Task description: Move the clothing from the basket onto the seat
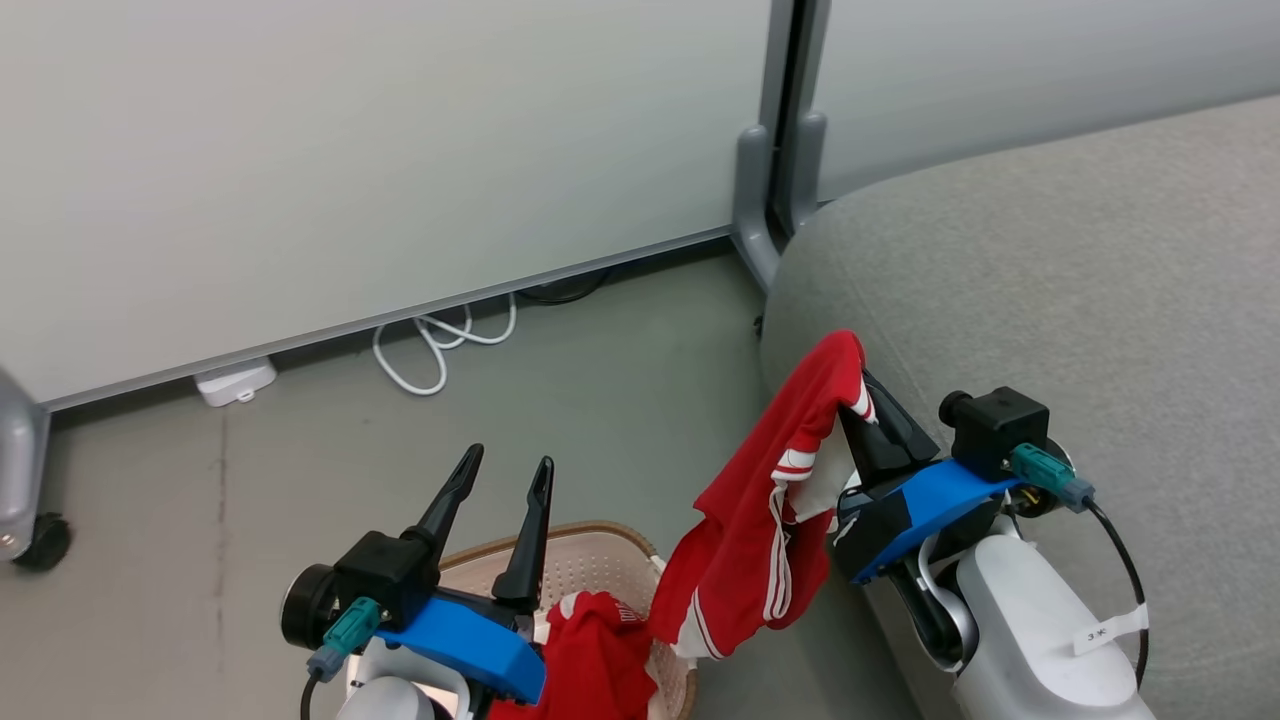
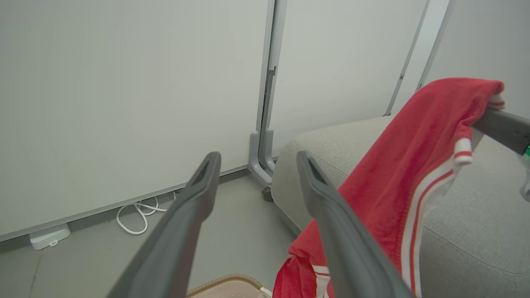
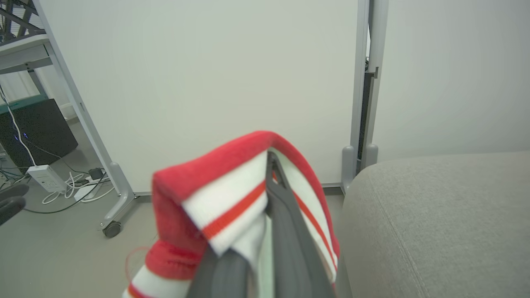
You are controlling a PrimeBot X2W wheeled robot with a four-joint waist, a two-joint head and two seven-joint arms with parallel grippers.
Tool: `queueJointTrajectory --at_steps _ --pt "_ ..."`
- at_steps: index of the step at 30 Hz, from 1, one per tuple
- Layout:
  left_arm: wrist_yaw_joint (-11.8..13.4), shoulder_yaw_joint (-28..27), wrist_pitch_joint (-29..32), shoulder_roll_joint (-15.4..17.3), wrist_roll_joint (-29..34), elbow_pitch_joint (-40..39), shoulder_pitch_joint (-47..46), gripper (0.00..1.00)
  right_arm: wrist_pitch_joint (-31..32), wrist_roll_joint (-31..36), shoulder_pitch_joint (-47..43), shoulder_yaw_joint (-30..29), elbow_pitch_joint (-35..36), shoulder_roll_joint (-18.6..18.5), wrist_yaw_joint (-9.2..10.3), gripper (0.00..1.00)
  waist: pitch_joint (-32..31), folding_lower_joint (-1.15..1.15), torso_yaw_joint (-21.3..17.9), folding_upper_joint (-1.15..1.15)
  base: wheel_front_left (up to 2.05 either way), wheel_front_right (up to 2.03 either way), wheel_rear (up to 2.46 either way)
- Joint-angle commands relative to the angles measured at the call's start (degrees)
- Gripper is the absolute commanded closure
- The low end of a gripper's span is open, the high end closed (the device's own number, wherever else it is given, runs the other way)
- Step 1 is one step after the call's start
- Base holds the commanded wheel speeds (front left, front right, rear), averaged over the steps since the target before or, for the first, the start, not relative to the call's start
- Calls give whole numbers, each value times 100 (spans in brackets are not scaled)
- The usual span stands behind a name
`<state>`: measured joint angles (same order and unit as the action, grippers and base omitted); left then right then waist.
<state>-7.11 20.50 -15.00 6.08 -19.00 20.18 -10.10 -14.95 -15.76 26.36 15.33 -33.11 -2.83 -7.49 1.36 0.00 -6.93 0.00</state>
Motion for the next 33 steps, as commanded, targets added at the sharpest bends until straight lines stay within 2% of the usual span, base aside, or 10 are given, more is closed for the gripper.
queueJointTrajectory --at_steps 1,20,33 --pt "-39 -21 -27 -18 48 0 -49 0 -13 4 61 -12 48 -11 -1 100 36 0 -185 0 0 0 0" --pt "-36 137 -28 52 55 -73 -200 0 -29 -144 76 15 190 -8 -1 100 226 0 -1427 0 0 0 0" --pt "-36 189 -28 147 94 102 -205 0 -31 -157 -6 48 184 -7 -1 100 278 0 -1941 0 0 0 0"
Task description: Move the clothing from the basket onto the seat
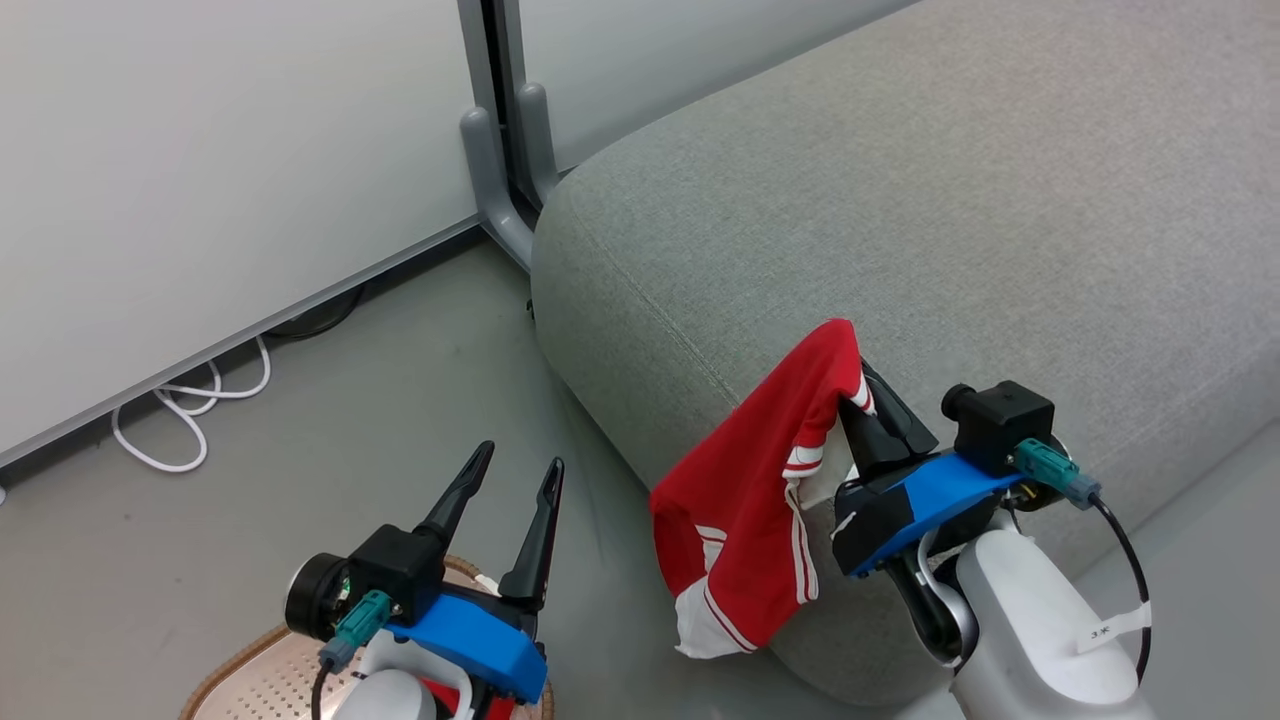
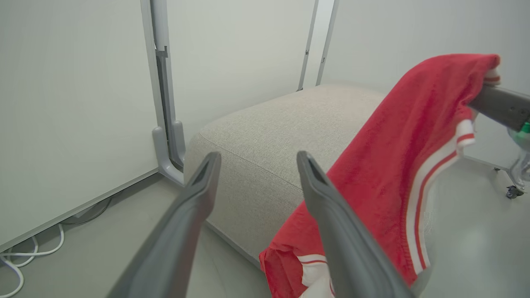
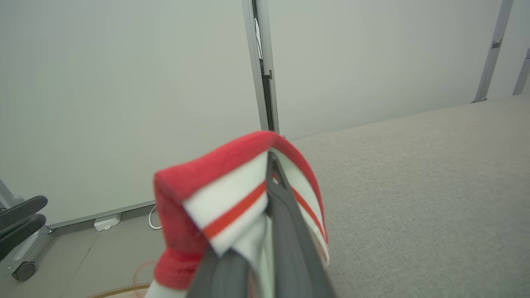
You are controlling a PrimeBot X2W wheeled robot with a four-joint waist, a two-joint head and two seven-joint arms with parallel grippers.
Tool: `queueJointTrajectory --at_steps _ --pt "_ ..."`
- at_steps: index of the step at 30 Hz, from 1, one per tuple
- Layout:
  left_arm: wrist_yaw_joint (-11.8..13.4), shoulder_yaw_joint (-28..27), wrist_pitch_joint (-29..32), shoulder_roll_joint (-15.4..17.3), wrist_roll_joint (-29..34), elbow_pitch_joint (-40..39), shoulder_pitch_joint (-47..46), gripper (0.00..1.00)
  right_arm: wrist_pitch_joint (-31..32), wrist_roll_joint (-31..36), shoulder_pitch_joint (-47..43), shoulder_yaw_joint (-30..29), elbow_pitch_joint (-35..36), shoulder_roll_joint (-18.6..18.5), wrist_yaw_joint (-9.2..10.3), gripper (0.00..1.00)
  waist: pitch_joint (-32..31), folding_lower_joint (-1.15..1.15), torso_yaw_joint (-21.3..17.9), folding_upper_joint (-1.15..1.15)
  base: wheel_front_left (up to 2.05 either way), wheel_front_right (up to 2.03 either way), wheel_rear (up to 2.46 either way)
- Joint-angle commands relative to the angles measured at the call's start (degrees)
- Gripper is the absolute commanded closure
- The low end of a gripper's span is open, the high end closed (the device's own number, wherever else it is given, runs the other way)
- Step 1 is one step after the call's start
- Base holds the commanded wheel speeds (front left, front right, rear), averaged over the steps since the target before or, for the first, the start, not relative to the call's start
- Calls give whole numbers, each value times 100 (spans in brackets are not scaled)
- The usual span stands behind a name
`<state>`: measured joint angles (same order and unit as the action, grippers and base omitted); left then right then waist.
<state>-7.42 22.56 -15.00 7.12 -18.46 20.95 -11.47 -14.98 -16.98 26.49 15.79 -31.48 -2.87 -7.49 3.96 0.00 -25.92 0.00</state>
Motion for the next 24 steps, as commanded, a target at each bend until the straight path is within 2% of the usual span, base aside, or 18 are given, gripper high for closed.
queueJointTrajectory --at_steps 1,14,20,24 --pt "-5 -25 -28 43 54 36 -79 0 -28 -36 -26 -4 27 -4 -1 100 26 0 -67 0 0 0 0" --pt "-5 14 -28 65 107 130 -151 0 -30 -45 -51 -96 104 -3 -1 100 132 0 -104 0 0 0 0" --pt "-5 12 -28 128 223 81 -227 0 -30 -167 308 -460 239 -4 -1 100 316 0 -28 0 0 0 0" --pt "-5 -28 -28 219 319 6 -306 0 15 -1 831 -789 268 -5 -1 100 547 0 26 0 0 0 0"
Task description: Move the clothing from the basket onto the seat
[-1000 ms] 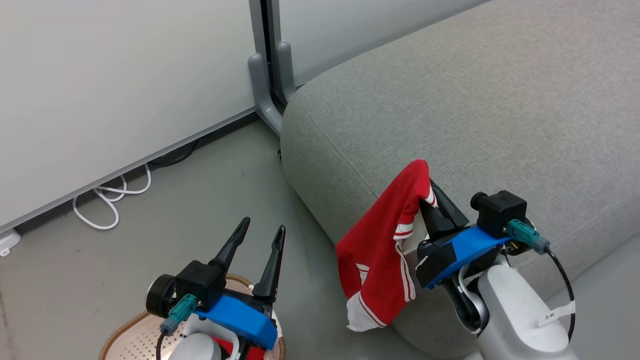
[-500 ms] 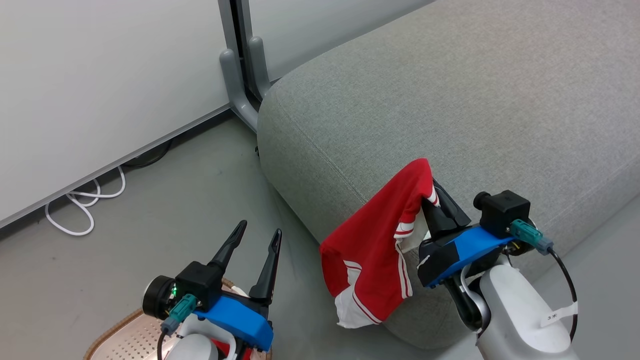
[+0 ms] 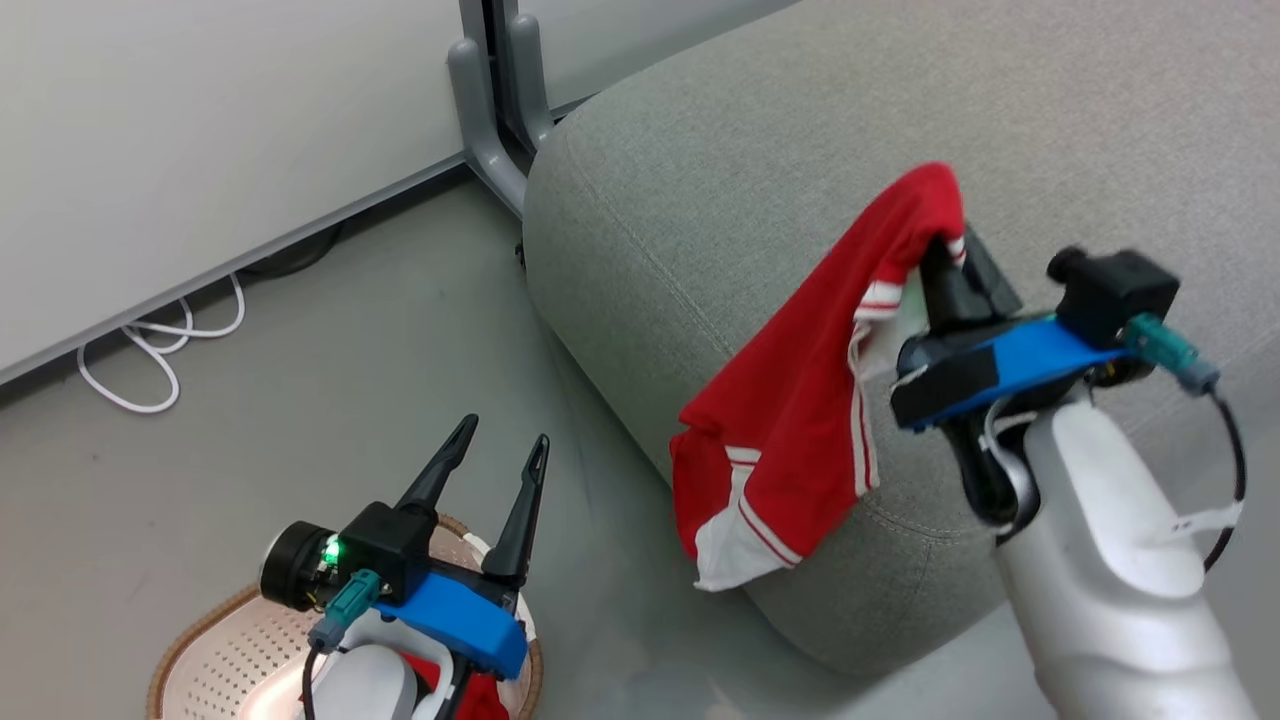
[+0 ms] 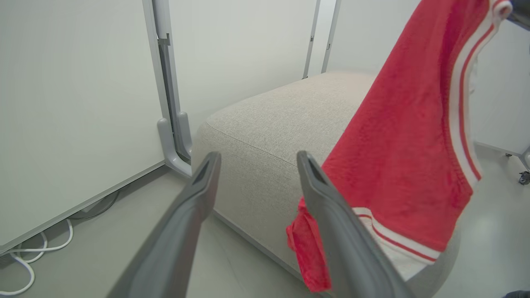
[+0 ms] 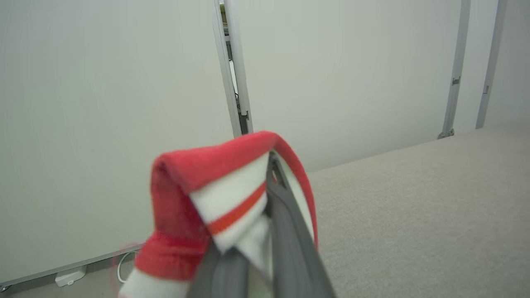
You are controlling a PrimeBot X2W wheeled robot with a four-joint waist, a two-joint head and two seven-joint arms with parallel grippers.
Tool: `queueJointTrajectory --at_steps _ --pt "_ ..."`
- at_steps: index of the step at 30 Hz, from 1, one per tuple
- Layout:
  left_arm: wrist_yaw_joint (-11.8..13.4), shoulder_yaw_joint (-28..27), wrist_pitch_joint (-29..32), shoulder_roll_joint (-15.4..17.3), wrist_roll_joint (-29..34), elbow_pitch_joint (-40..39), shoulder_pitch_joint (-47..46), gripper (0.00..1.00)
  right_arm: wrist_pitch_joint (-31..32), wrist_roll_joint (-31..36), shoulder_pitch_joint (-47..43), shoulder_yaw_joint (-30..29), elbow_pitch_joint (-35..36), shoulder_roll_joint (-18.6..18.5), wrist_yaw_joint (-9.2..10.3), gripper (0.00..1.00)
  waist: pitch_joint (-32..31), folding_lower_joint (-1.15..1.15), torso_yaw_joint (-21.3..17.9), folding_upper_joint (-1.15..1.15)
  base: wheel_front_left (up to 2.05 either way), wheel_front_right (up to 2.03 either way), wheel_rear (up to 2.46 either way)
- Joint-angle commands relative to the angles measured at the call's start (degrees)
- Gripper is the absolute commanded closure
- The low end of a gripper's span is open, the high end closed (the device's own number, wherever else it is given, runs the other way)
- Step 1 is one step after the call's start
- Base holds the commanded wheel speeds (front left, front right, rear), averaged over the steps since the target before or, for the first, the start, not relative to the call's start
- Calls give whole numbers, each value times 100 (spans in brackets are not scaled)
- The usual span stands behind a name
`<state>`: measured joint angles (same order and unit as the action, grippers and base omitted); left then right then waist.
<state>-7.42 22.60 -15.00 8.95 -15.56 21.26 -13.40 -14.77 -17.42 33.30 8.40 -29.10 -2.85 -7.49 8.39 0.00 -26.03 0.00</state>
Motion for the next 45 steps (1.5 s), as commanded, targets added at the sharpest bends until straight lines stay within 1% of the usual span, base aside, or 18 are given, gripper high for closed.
queueJointTrajectory --at_steps 1,5,7,12,15,20,23,24,25,28,33,38,45 --pt "-5 -43 -28 55 62 -45 -125 0 27 81 296 -155 15 -6 -1 100 170 0 53 0 0 0 0" --pt "-5 -32 -28 159 169 -143 -237 0 202 239 999 -598 -46 -5 -1 100 501 0 123 0 0 0 0" --pt "-5 -23 -28 225 211 -214 -312 0 292 455 1393 -838 -71 -25 -1 100 684 0 159 0 0 0 0" --pt "-6 -82 -28 389 285 -390 -454 0 544 858 2337 -1452 -12 -248 -1 100 1140 0 259 0 0 0 0" --pt "-6 -76 -28 532 331 -566 -545 0 696 1052 2800 -1826 62 -474 -1 100 1467 0 337 0 0 0 0" --pt "-6 -13 -4 751 315 -865 -791 0 842 1255 3460 -2491 152 -990 -1 100 1986 0 494 0 0 0 0" --pt "-5 -48 62 919 332 -1044 -911 0 895 1236 3762 -2903 250 -1281 -1 100 2259 0 552 0 0 0 0" --pt "-2 -69 68 966 343 -1108 -935 0 891 1223 3826 -3023 264 -1329 -1 100 2329 0 554 0 0 0 0" --pt "7 -82 98 1009 357 -1193 -957 0 915 1221 3860 -3122 276 -1399 -1 100 2415 0 562 0 0 0 0" --pt "49 -125 183 1141 395 -1406 -992 0 921 1237 3807 -3313 220 -1451 -1 100 2622 0 570 0 0 0 0" --pt "69 -161 345 1304 422 -1723 -1019 0 798 1173 3506 -3637 -187 -1333 -1 100 2927 0 584 0 0 0 0" --pt "82 -114 448 1380 449 -1902 -1043 0 620 1251 3230 -3793 -836 -1173 -1 100 3101 0 637 0 0 0 0" --pt "111 -56 491 1399 442 -1979 -1036 0 324 1427 2987 -4008 -1778 -1085 -1 100 3140 0 731 0 0 0 0"
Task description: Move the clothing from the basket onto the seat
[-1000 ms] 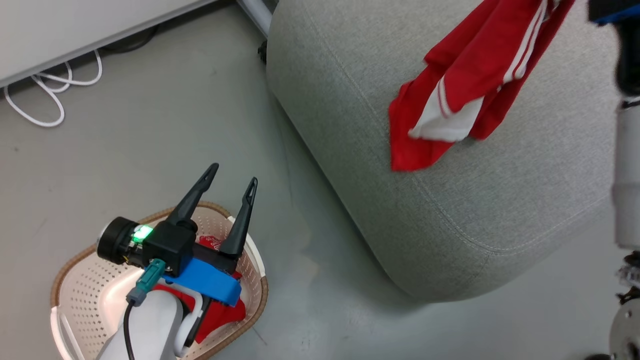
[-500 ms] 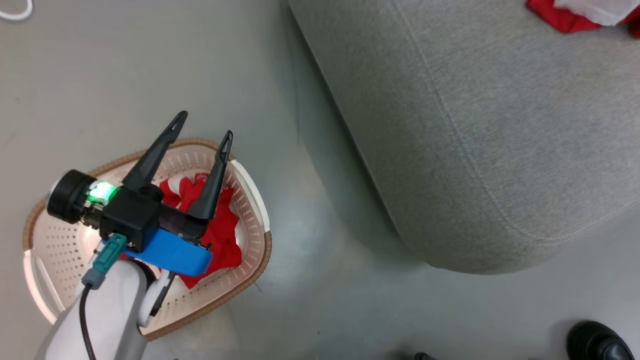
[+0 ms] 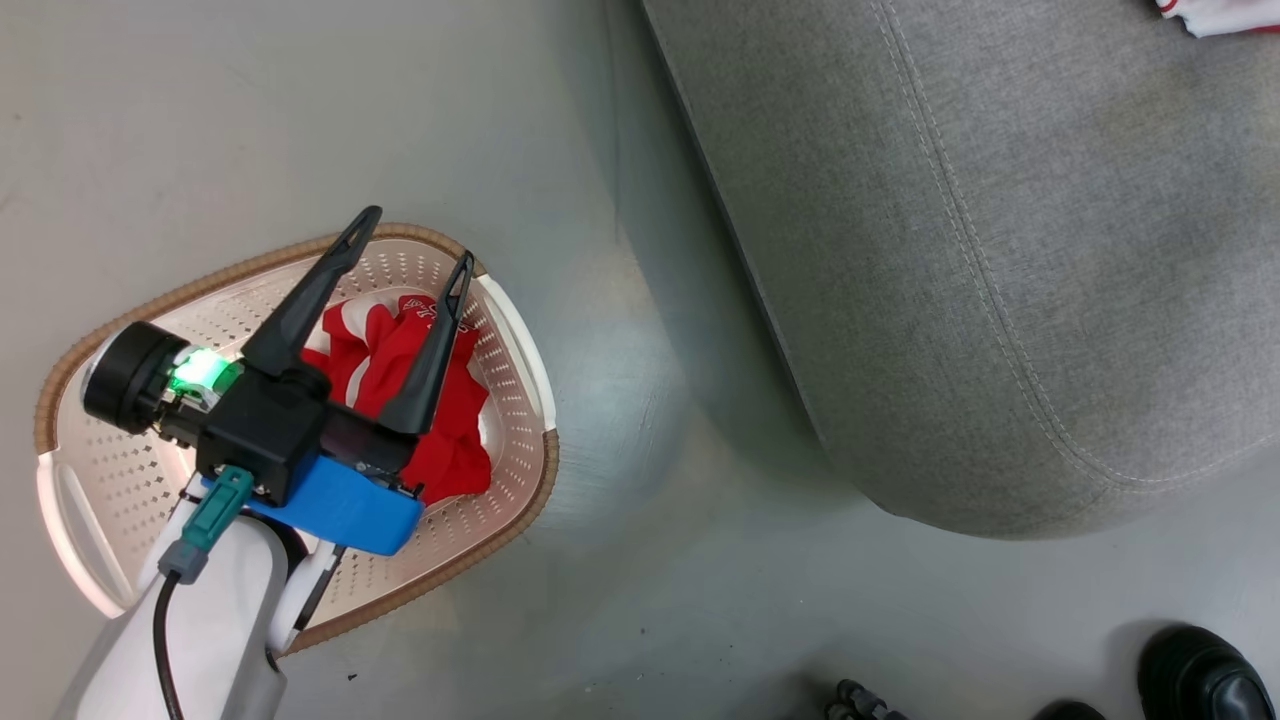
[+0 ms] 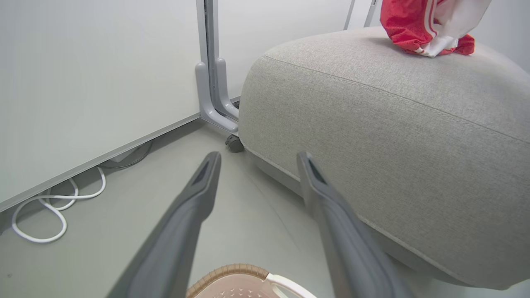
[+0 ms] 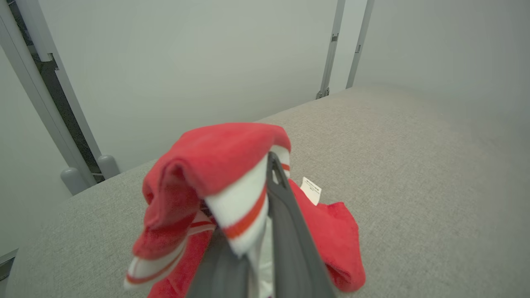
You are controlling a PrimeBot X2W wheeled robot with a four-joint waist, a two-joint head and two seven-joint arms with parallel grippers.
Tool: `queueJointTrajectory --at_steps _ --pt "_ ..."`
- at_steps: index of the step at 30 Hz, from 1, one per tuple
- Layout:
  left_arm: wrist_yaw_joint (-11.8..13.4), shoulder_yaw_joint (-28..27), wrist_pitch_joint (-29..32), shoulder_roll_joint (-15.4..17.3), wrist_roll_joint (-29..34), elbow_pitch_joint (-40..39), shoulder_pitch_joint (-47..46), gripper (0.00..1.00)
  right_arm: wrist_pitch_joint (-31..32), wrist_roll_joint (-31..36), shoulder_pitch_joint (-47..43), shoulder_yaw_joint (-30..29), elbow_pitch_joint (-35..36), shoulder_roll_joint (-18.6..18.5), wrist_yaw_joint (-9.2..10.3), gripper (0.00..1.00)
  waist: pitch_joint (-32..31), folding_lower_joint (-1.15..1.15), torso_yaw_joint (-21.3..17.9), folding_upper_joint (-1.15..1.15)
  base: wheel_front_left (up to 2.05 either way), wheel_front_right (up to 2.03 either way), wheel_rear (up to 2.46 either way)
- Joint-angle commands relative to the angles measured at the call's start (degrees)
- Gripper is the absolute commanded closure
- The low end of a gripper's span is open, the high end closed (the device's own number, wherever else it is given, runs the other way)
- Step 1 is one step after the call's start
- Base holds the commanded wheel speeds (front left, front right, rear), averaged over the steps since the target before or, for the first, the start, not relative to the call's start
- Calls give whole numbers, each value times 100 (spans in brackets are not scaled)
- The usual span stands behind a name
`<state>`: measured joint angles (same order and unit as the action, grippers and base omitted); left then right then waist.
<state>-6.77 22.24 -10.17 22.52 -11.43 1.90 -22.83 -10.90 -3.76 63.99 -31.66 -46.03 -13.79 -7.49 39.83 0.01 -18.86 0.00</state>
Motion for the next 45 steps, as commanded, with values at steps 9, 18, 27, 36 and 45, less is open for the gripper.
queueJointTrajectory --at_steps 9,18,27,36,45 --pt "101 -23 -26 54 -10 -64 -97 0 -296 281 -105 -42 -657 13 -1 100 -43 -1 74 0 0 0 0" --pt "123 69 -118 -2 -41 80 -108 0 -393 454 -122 -63 -909 -62 -1 52 -144 -1 92 0 0 0 0" --pt "135 147 -228 -80 -91 272 -147 0 -423 675 -282 -7 -1008 -78 -1 0 -348 -1 136 0 0 0 0" --pt "166 165 -427 -287 -233 646 44 0 -432 794 -687 125 -1063 45 -1 0 -948 -1 196 0 0 0 0" --pt "135 113 -507 -713 -401 1101 350 0 -432 526 -1522 723 -782 61 -1 0 -1881 -1 413 0 0 0 0"
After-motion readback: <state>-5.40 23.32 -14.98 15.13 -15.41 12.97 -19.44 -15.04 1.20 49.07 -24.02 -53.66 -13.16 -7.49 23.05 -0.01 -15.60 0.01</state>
